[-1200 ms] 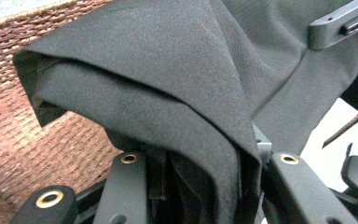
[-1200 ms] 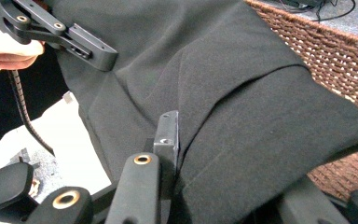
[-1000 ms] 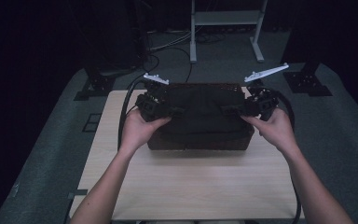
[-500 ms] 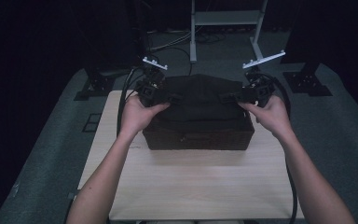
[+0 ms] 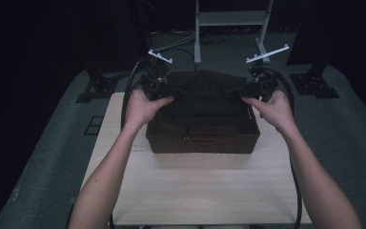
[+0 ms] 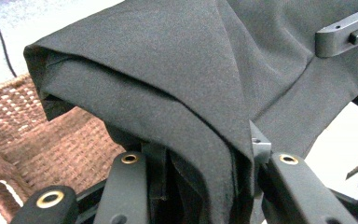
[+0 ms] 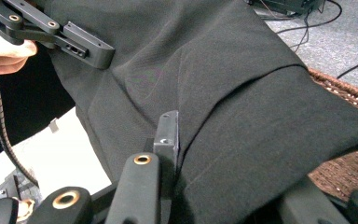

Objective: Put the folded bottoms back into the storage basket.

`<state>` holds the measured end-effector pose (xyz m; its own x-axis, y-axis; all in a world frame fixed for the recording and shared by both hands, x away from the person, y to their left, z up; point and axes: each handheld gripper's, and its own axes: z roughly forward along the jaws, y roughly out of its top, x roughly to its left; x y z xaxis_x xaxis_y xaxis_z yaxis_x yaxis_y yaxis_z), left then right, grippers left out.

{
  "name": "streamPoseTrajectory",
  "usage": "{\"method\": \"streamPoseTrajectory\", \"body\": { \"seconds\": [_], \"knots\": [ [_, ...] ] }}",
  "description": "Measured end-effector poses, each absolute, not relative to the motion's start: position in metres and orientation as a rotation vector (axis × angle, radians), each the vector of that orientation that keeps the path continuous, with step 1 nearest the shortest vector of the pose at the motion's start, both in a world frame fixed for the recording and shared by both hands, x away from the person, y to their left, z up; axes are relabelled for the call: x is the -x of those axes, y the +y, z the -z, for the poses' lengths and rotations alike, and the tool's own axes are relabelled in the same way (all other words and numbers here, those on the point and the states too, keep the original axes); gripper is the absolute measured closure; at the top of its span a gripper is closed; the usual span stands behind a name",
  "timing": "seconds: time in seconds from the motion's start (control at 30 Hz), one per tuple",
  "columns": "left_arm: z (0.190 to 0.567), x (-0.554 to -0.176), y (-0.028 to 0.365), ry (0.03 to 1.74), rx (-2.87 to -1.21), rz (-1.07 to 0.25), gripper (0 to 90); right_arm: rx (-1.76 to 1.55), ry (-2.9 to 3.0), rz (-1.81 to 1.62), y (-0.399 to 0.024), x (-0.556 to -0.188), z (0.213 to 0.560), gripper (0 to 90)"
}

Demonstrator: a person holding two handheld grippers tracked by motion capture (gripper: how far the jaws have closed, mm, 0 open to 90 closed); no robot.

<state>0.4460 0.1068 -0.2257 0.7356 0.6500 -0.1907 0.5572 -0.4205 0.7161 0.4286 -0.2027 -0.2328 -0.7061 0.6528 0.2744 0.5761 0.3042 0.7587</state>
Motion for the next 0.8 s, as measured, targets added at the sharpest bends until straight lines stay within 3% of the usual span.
{"method": "streamPoseTrajectory", "body": {
  "seconds": [0.8],
  "knots": [
    [0.236,-0.482,0.109,0.965,-2.108,-0.153,62.4,-1.215,2.462,-1.366,-0.198,-0.466,0.242,68.6]
  ]
}}
